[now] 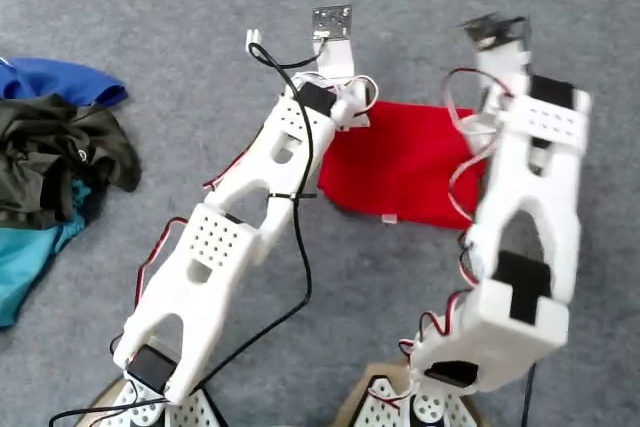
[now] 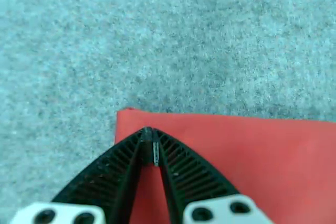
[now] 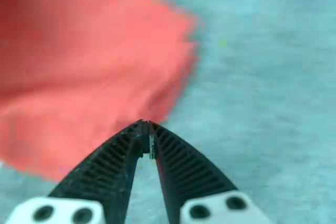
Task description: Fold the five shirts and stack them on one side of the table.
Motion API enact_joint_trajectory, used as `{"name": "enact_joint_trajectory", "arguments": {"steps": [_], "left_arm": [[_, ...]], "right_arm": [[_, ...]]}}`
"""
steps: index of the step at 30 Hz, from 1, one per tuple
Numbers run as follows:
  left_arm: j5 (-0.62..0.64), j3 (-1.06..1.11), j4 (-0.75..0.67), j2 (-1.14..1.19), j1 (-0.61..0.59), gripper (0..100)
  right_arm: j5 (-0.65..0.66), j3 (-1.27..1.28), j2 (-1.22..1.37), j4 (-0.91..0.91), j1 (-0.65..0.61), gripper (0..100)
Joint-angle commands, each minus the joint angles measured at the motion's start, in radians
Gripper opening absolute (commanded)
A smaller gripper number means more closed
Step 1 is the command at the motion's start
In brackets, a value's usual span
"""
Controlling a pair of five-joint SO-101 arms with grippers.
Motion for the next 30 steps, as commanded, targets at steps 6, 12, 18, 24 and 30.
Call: {"name": "enact_joint_trajectory", "arguments": {"steps": [6, 12, 18, 24, 30], "left_arm": [[-0.006, -0.054, 0.0, -0.022, 0.0, 2], [-0.006, -0.054, 0.0, -0.022, -0.003, 2], [-0.006, -0.054, 0.002, -0.022, -0.005, 2], [-0.006, -0.054, 0.002, -0.022, -0.005, 2], [-0.006, -0.054, 0.002, -0.022, -0.005, 2]], "right_arm": [[-0.017, 0.008, -0.217, -0.081, -0.008, 0.9], [-0.002, 0.045, -0.139, -0.089, -0.148, 0.9], [0.002, 0.058, 0.064, -0.152, -0.119, 0.9], [0.017, 0.05, 0.231, -0.221, -0.071, 0.9], [0.028, -0.012, 0.17, -0.166, -0.077, 0.9]]}}
